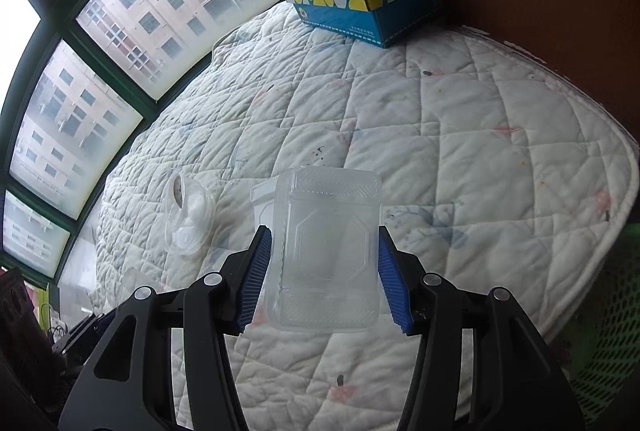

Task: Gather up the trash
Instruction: 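Carry the bowl and the box over the green basket with both tools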

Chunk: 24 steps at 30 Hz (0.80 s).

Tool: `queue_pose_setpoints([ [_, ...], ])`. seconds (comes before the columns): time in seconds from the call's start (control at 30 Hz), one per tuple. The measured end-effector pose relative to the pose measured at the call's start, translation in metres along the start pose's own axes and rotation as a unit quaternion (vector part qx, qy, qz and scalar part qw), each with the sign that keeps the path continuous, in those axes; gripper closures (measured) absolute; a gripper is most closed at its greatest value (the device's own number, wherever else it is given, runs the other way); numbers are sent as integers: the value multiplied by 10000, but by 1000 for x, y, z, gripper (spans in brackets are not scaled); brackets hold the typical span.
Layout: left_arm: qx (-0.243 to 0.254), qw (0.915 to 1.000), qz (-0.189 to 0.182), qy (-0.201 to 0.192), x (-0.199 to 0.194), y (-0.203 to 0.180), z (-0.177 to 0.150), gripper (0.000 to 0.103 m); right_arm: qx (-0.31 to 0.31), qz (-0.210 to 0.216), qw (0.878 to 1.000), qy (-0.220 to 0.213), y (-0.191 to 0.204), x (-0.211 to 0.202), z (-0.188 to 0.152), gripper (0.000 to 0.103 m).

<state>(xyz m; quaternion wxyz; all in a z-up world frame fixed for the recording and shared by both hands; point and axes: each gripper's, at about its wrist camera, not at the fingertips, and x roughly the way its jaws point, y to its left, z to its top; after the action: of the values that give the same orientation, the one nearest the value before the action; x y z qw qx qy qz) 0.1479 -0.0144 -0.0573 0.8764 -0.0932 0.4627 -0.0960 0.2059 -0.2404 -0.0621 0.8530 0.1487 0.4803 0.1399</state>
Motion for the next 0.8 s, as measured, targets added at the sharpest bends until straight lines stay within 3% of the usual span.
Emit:
queue_pose_setpoints([
  [0.33,266,9990,-349,4,-1,-35,-4,46,161,-658,9973,-283,-51,-72,-61,50],
  [0.8,661,9953,-714,15,-5,-83,-7,46,1474,-1725,9736,-239,-166,-139,-155,50],
])
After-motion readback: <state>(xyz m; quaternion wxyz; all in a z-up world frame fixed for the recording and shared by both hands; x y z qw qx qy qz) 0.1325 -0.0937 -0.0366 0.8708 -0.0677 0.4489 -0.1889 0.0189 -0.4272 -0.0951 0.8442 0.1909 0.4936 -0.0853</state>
